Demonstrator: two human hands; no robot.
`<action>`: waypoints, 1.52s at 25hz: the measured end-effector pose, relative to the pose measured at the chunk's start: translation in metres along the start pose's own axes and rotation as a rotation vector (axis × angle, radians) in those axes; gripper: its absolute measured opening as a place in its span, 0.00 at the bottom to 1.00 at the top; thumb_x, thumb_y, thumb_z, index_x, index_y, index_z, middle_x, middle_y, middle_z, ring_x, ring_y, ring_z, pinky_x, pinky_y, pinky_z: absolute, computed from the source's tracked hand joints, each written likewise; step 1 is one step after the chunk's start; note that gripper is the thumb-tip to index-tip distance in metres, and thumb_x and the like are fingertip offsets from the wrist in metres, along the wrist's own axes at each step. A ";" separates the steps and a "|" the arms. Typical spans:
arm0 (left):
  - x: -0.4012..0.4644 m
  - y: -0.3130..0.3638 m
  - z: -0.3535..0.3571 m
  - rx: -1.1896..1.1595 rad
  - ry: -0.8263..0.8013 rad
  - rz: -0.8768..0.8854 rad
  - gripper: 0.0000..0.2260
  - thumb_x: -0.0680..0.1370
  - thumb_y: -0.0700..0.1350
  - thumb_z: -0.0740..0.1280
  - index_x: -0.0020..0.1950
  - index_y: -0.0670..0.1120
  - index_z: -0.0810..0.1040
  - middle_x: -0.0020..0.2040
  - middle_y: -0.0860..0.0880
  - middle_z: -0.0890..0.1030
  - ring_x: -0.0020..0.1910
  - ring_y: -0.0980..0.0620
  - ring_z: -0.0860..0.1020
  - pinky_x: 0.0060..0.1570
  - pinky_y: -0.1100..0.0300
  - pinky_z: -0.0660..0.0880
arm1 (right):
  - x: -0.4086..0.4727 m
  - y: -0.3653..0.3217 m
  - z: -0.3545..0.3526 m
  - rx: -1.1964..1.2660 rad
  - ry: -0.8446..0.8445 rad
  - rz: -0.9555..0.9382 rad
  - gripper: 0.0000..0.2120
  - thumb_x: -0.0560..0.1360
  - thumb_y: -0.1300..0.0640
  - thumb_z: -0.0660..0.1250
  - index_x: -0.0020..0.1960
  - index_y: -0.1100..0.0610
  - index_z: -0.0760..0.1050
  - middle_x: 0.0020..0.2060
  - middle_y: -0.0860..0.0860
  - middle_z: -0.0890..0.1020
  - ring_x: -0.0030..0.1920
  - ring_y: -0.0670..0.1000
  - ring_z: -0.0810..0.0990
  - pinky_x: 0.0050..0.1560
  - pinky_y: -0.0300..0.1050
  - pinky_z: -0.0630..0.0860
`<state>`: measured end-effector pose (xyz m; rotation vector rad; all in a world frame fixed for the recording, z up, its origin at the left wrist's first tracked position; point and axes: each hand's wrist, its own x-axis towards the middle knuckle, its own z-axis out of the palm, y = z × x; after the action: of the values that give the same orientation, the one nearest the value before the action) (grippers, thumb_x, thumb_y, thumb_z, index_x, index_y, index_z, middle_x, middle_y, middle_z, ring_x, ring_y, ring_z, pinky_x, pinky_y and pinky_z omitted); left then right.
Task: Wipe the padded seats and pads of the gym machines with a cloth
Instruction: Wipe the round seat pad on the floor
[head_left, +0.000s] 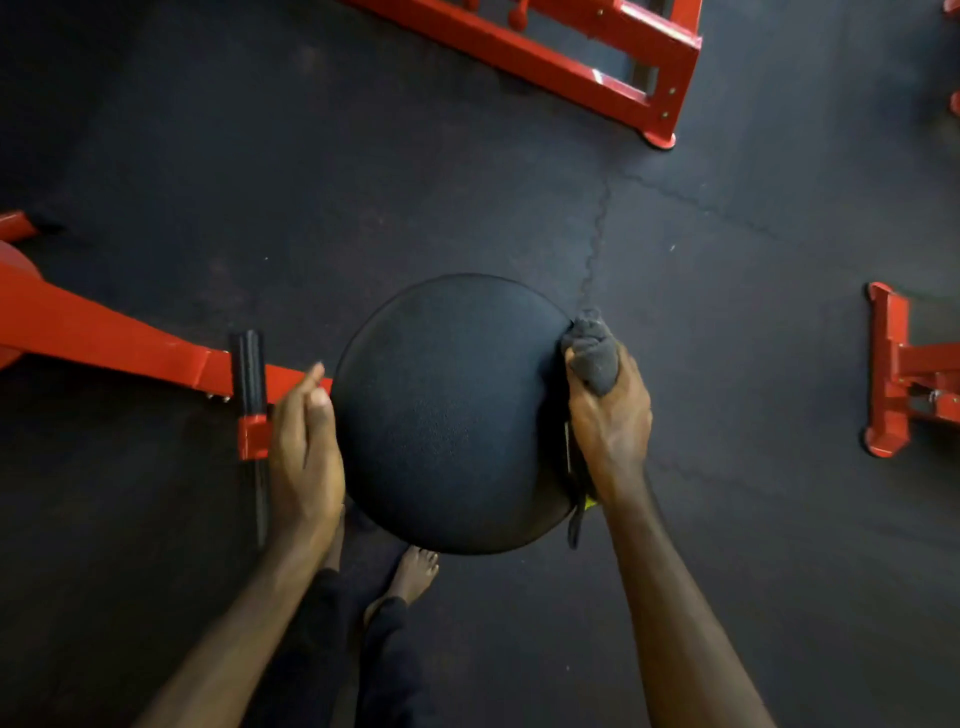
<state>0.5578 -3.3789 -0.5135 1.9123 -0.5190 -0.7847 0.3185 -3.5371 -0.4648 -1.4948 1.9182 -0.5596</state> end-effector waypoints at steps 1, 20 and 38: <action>-0.010 -0.002 0.006 -0.061 -0.009 -0.089 0.20 0.89 0.51 0.54 0.79 0.49 0.72 0.77 0.55 0.73 0.75 0.63 0.70 0.78 0.58 0.65 | -0.010 0.004 0.001 0.020 0.040 0.049 0.25 0.78 0.35 0.69 0.73 0.37 0.72 0.67 0.42 0.81 0.67 0.50 0.79 0.67 0.51 0.75; 0.094 0.016 0.040 0.041 -0.315 0.249 0.19 0.88 0.48 0.55 0.74 0.45 0.78 0.70 0.53 0.80 0.72 0.59 0.75 0.75 0.59 0.68 | 0.070 -0.027 0.012 -0.225 -0.203 -0.119 0.26 0.72 0.28 0.68 0.64 0.41 0.78 0.53 0.47 0.86 0.57 0.56 0.84 0.58 0.51 0.80; 0.173 0.091 0.090 0.237 -0.537 0.575 0.18 0.86 0.50 0.60 0.74 0.50 0.78 0.68 0.54 0.80 0.65 0.58 0.79 0.68 0.48 0.75 | 0.086 -0.049 0.023 -0.179 -0.315 -0.134 0.13 0.74 0.33 0.72 0.47 0.40 0.78 0.49 0.45 0.86 0.53 0.49 0.85 0.53 0.47 0.79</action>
<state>0.6126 -3.5872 -0.5127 1.6083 -1.4711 -0.8664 0.3555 -3.6321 -0.4669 -1.7196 1.6663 -0.1962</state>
